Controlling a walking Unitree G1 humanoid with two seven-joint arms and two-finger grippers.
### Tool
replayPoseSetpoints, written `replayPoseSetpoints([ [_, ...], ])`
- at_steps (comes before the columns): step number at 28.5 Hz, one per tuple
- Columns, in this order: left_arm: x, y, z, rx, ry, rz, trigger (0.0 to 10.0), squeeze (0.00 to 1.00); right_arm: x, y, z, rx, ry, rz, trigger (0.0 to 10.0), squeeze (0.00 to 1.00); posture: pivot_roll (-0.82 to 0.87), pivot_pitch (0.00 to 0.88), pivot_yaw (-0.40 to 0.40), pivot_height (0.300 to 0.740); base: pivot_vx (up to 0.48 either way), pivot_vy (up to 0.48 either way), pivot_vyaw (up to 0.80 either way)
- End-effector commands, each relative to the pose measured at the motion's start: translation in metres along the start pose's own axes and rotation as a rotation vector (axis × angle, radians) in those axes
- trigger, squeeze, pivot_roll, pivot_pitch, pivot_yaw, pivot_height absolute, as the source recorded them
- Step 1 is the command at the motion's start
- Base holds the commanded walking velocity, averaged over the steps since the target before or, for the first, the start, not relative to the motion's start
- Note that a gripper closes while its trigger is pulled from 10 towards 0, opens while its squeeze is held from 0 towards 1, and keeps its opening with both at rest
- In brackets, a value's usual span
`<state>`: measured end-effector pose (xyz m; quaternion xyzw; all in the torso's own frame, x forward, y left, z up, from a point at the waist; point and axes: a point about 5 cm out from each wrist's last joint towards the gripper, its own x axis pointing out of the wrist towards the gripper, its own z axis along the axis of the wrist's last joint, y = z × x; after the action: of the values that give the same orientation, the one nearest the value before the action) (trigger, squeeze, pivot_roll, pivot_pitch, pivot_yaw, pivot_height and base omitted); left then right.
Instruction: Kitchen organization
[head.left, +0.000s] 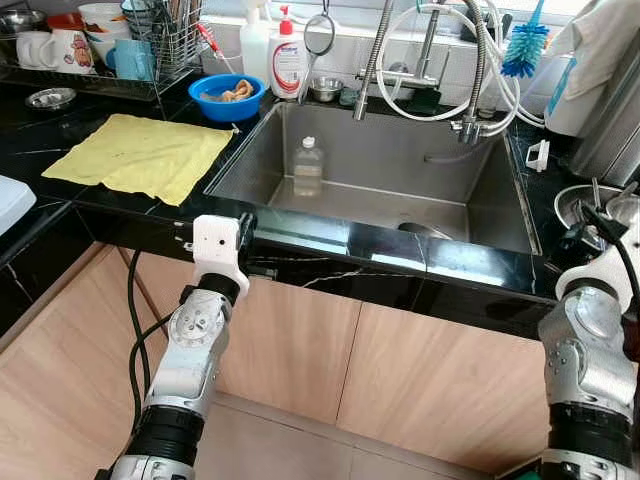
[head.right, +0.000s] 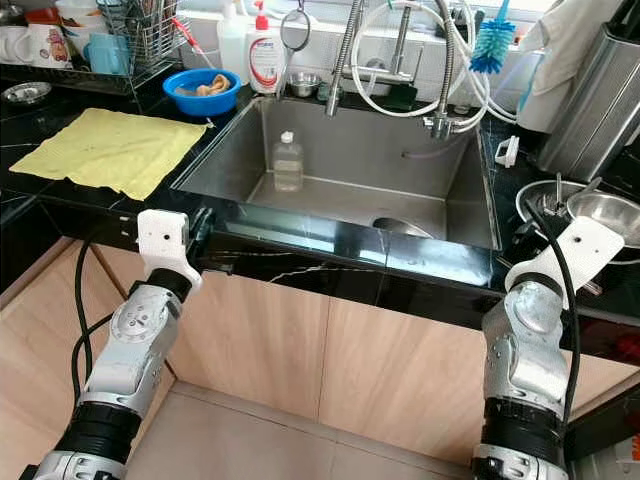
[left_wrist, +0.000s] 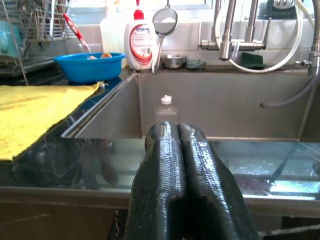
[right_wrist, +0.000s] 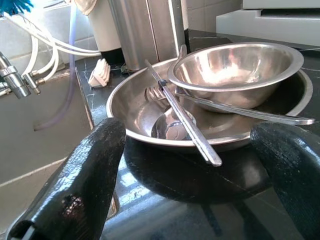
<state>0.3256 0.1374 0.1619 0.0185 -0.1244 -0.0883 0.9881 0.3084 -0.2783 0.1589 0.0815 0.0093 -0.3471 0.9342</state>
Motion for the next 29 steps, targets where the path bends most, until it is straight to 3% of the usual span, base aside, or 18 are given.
replayPoseSetpoints([
  [1,0.001,0.001,0.004,0.018,-0.006,-0.005,10.0,0.0,0.0,-0.001,0.004,0.0,-0.019,-0.01,10.0,0.0,0.09,0.0,-0.017,0.74,0.0,0.0,0.0],
  [11,0.002,-0.001,0.004,0.016,-0.001,-0.012,10.0,0.0,-0.01,-0.017,0.004,0.005,-0.063,-0.118,10.0,0.0,0.08,0.0,-0.013,0.74,0.0,0.0,0.0],
  [17,0.002,0.0,0.004,0.017,-0.001,-0.012,10.0,0.0,-0.011,-0.016,0.005,0.014,-0.069,-0.126,10.0,0.0,0.08,0.0,-0.014,0.74,0.0,0.0,0.0],
  [20,0.002,0.0,0.003,0.018,-0.001,-0.009,10.0,0.0,-0.011,-0.012,0.003,0.014,-0.054,-0.108,10.0,0.0,0.08,0.0,-0.015,0.74,0.0,0.0,0.0],
  [24,0.002,0.0,0.003,0.019,0.0,-0.008,10.0,0.0,-0.012,0.013,0.0,0.002,-0.028,0.077,10.0,0.0,0.09,0.0,-0.014,0.74,0.0,0.0,0.0],
  [29,0.002,-0.001,0.003,0.017,-0.001,-0.012,10.0,0.0,-0.011,0.016,0.001,0.017,-0.031,0.1,10.0,0.0,0.09,0.0,-0.015,0.74,0.0,0.0,0.0],
])
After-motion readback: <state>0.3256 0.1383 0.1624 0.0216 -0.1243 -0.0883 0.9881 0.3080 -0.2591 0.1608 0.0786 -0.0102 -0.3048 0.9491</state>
